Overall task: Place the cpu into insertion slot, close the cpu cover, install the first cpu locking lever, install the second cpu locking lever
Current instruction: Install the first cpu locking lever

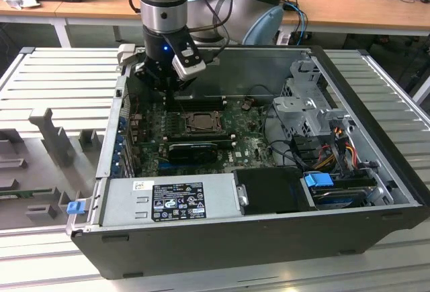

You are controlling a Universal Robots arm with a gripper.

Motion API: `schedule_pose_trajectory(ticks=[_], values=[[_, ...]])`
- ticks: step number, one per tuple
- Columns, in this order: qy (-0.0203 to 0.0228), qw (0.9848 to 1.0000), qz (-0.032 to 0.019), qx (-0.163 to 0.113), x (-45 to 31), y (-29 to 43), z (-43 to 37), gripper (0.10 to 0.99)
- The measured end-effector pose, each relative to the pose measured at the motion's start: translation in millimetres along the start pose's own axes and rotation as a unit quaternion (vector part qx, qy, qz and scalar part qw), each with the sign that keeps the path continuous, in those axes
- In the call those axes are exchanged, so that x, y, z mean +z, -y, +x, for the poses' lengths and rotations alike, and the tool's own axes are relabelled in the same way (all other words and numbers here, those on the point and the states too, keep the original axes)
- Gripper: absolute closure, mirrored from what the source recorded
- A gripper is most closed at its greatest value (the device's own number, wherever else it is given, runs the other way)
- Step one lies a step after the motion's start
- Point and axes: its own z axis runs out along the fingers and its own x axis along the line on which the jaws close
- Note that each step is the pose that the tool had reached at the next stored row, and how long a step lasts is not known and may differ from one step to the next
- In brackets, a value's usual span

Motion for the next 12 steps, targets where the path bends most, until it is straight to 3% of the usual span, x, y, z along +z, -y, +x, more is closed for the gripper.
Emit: schedule_pose_trajectory(ticks=[12], values=[[-0.0001,1.0000,0.0000,-0.001,1.6,-23.7,1.7,0.980]])
